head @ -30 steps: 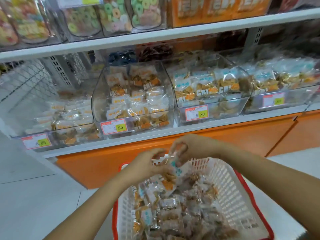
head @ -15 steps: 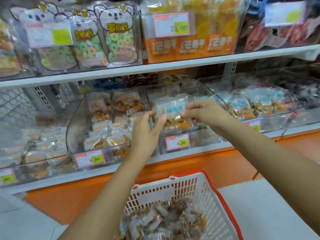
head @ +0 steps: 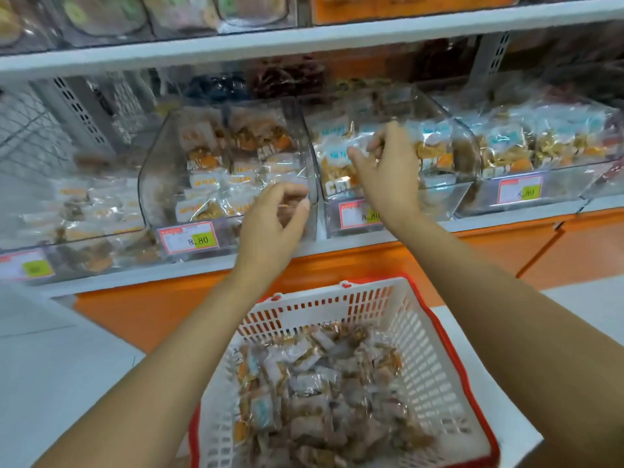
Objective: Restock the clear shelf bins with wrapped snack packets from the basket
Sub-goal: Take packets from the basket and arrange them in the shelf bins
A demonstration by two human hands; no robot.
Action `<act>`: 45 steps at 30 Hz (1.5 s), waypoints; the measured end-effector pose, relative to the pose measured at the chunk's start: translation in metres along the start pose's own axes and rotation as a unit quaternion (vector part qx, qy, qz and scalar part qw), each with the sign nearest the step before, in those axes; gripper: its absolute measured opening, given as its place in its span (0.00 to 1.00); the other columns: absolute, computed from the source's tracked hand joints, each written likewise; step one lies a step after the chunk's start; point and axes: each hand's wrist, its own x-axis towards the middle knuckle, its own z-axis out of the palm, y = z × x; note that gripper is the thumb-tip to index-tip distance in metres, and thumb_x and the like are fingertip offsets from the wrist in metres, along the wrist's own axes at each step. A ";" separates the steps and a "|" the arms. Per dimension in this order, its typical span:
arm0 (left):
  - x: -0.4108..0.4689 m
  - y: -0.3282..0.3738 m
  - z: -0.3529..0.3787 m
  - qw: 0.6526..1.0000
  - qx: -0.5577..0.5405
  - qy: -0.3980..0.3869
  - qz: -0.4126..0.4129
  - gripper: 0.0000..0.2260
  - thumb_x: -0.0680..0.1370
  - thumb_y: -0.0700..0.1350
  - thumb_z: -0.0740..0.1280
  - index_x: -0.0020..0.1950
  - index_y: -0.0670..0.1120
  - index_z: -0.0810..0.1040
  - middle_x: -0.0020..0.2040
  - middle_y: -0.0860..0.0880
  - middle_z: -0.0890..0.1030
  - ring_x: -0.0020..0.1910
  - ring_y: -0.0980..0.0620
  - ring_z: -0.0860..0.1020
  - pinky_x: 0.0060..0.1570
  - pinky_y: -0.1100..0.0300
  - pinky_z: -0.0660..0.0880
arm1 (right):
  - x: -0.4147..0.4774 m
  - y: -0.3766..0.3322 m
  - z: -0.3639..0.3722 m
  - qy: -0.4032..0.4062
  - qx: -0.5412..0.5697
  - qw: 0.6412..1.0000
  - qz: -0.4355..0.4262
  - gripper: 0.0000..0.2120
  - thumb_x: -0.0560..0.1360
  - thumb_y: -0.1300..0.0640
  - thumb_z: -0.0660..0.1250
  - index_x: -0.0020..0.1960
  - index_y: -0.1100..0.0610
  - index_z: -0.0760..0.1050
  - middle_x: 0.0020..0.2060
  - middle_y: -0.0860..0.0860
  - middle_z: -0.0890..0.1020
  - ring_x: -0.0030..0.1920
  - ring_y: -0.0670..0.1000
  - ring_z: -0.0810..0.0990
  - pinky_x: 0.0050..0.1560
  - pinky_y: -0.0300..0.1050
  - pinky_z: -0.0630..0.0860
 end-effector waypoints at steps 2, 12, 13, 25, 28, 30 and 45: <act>-0.021 -0.009 -0.012 1.000 0.014 0.003 0.006 0.09 0.80 0.45 0.63 0.41 0.46 0.77 0.35 0.51 0.78 0.36 0.58 0.75 0.38 0.66 0.70 | -0.038 -0.003 0.005 -0.005 -0.002 0.998 -0.070 0.14 0.76 0.53 0.67 0.38 0.55 0.65 0.31 0.45 0.67 0.31 0.45 0.65 0.34 0.36 0.62; -0.161 -0.140 -0.066 0.879 0.281 -0.292 -0.250 0.13 0.81 0.45 0.61 0.40 0.41 0.78 0.35 0.44 0.79 0.36 0.46 0.77 0.34 0.57 0.70 | -0.247 0.093 0.084 -0.612 -0.201 0.728 0.235 0.16 0.78 0.51 0.64 0.61 0.59 0.75 0.51 0.53 0.78 0.50 0.53 0.77 0.52 0.44 0.74; -0.170 -0.146 -0.068 0.872 0.282 -0.309 -0.255 0.11 0.81 0.44 0.61 0.45 0.40 0.80 0.40 0.43 0.81 0.40 0.45 0.78 0.39 0.56 0.73 | -0.262 0.095 0.082 -0.632 -0.200 0.701 0.265 0.19 0.78 0.52 0.63 0.66 0.60 0.72 0.55 0.53 0.76 0.55 0.52 0.74 0.57 0.44 0.70; -0.173 -0.159 -0.061 0.867 0.265 -0.288 -0.308 0.11 0.79 0.42 0.61 0.46 0.39 0.81 0.46 0.43 0.83 0.44 0.48 0.80 0.48 0.53 0.77 | -0.305 0.099 0.093 -0.486 -0.175 0.792 0.326 0.09 0.75 0.62 0.66 0.40 0.54 0.69 0.37 0.48 0.75 0.38 0.47 0.75 0.42 0.41 0.76; -0.168 -0.148 -0.051 0.848 0.084 -0.261 -0.453 0.14 0.79 0.48 0.65 0.49 0.37 0.81 0.46 0.40 0.83 0.39 0.50 0.82 0.45 0.54 0.79 | -0.281 0.078 0.082 -0.396 -0.066 0.861 0.311 0.07 0.75 0.64 0.67 0.41 0.55 0.74 0.38 0.46 0.78 0.41 0.46 0.78 0.42 0.32 0.76; -0.162 -0.131 -0.045 0.776 -0.111 -0.244 -0.571 0.25 0.76 0.58 0.66 0.56 0.35 0.78 0.49 0.41 0.83 0.45 0.49 0.83 0.45 0.58 0.81 | -0.262 0.055 0.075 -0.348 0.027 0.901 0.256 0.05 0.73 0.65 0.70 0.41 0.57 0.78 0.40 0.48 0.82 0.41 0.43 0.79 0.41 0.29 0.76; -0.077 -0.058 -0.082 0.892 -0.289 -0.086 -0.338 0.16 0.73 0.50 0.67 0.56 0.43 0.81 0.49 0.44 0.85 0.46 0.50 0.82 0.47 0.60 0.79 | -0.176 -0.017 0.025 -0.129 0.230 0.957 0.124 0.11 0.76 0.66 0.67 0.48 0.49 0.75 0.52 0.44 0.79 0.53 0.40 0.78 0.52 0.37 0.75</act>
